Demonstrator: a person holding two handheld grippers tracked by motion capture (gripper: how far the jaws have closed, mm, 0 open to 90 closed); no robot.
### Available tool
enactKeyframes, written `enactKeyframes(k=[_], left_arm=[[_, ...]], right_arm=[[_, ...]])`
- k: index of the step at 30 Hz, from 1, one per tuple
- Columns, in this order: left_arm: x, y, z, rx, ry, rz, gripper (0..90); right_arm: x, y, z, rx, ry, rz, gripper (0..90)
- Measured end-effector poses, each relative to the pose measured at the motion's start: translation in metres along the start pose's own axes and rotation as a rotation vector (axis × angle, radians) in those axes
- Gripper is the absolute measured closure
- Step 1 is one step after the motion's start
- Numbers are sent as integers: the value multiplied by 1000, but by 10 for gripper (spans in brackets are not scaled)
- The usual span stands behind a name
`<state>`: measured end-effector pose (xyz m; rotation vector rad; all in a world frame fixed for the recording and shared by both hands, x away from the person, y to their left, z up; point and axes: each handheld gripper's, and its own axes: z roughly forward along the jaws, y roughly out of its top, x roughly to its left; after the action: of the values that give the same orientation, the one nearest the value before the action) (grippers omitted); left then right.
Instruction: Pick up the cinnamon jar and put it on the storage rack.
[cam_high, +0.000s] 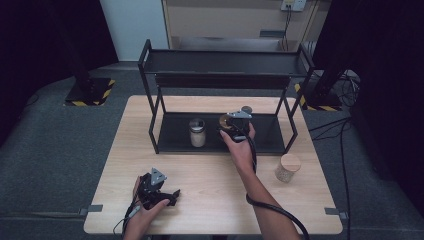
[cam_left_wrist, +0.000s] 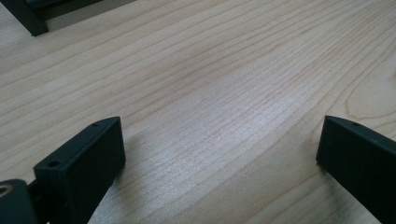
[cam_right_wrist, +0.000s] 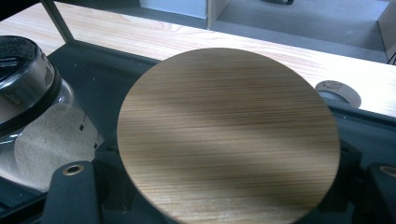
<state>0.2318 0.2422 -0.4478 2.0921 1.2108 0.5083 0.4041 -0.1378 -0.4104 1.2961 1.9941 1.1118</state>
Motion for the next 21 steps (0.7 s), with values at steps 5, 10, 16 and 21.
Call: enactKeyframes(k=[5, 10, 16, 21], left_arm=[[0, 0, 0, 0, 1, -1, 0], [0, 0, 0, 0, 1, -1, 0], [-1, 0, 0, -1, 2, -2, 0], [-1, 0, 0, -1, 3, -2, 0]], right_arm=[[3, 1, 4, 9, -3, -1, 254], [4, 0, 6, 10, -6, 3, 254], [6, 1, 8, 9, -5, -5, 254], [6, -2, 10, 16, -7, -1, 254]])
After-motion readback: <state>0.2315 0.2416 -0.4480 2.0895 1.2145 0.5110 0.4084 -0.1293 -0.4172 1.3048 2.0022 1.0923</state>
